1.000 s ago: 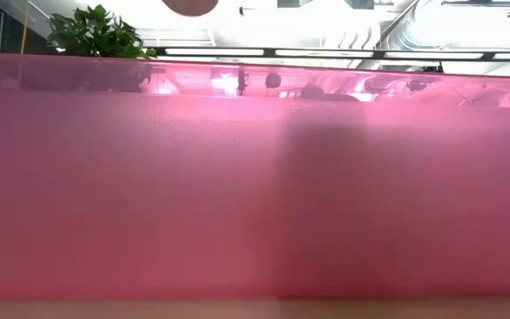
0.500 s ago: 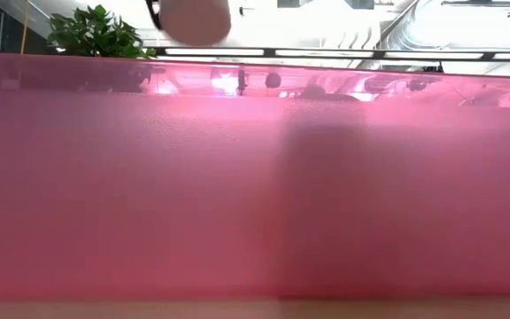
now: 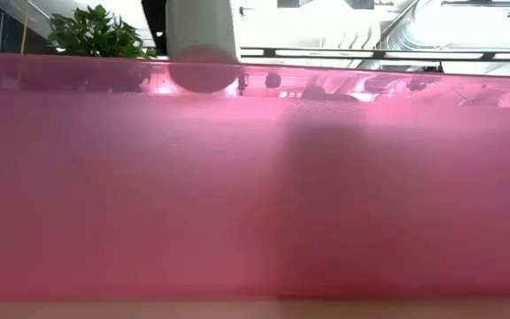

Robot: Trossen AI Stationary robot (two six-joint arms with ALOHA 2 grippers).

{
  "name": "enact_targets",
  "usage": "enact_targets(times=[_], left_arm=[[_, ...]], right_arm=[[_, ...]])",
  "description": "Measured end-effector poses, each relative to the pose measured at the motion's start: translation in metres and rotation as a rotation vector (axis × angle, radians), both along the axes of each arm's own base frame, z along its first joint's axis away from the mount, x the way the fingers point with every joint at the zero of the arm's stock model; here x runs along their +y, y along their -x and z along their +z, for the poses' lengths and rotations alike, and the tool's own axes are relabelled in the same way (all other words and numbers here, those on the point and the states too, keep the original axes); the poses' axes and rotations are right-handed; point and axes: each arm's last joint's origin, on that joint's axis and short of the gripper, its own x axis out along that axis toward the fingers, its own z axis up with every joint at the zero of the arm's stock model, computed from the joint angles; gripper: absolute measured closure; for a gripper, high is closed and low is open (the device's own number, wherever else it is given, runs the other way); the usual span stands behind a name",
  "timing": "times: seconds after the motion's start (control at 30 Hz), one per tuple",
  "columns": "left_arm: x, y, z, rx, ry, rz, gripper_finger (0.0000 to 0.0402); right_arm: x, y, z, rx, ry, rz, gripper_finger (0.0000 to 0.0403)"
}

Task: Pick and place pill bottles into a basket
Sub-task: Put the white medicine bottle into the red container

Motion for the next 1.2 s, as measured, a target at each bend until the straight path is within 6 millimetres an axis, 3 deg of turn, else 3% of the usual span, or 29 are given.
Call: enact_targets(times=[0.23, 0.53, 1.2], left_arm=[[-0.010, -0.004, -0.029, 0.107, -0.048, -0.030, 0.0197], [-0.024, -0.013, -0.056, 0.107, -0.104, -0.029, 0.0197], [-0.032, -0.015, -0.062, 0.043, -0.212, -0.066, 0.0197]], right_arm=[[0.000, 0.000, 0.000, 0.000, 0.000, 0.000, 0.0091], [0.000, 0.000, 0.000, -0.001, 0.001, 0.000, 0.0091], [0.000, 0.000, 0.000, 0.000, 0.000, 0.000, 0.0091]])
